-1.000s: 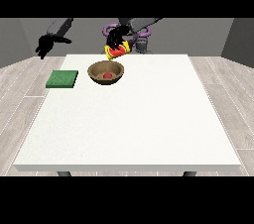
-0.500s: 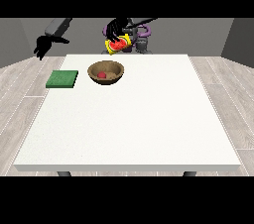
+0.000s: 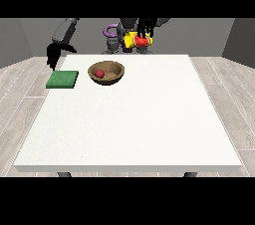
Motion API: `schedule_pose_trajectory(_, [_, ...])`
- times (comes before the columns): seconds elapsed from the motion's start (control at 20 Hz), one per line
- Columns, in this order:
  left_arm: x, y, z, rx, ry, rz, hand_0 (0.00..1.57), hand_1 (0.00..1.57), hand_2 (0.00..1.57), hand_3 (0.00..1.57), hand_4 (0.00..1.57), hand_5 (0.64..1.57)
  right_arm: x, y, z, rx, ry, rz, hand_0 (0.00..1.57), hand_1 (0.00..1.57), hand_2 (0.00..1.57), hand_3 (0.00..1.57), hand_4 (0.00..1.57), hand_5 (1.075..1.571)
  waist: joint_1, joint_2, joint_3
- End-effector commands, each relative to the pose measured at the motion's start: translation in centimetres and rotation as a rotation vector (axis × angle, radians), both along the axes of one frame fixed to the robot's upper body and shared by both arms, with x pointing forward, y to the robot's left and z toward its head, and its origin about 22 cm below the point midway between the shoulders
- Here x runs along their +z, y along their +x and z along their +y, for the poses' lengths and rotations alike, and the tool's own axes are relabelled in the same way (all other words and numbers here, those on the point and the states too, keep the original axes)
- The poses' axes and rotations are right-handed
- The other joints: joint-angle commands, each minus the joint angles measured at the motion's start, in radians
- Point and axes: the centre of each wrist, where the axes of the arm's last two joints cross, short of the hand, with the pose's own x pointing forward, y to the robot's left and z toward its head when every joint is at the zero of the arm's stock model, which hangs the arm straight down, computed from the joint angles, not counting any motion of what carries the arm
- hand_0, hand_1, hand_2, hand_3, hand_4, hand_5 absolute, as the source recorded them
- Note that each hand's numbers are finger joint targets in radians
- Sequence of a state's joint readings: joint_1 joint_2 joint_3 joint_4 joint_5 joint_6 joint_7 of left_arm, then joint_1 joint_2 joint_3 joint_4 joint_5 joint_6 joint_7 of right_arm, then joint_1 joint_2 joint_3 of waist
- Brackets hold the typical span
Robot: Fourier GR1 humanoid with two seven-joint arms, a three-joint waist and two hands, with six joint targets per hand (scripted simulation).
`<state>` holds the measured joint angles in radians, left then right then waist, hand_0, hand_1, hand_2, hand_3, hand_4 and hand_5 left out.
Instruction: Pick the cup and pour the ball into the bowl, then pick the bowl and place it on the pad
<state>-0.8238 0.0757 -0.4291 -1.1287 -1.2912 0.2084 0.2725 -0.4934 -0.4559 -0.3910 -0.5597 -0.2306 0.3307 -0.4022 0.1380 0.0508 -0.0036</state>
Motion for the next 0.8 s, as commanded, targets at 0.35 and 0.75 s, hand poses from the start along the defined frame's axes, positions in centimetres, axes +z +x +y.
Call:
schedule_pose_trajectory(0.35, [-0.9,1.4,7.9,-0.083,-0.762,0.203,1.08,1.08,1.09,0.91,0.82,1.549,0.2,2.1,3.9,0.009,0.059,-0.090,0.00,0.00,0.00,0.00,0.31,1.569,-0.006,0.175,-0.0008])
schedule_pose_trajectory(0.75, [-5.8,0.9,10.0,-0.142,-1.122,0.272,0.00,0.00,0.00,0.00,0.00,1.531,1.1,4.9,11.2,0.146,0.043,-0.086,0.00,0.00,0.00,0.00,0.33,1.559,-0.109,0.204,0.0012])
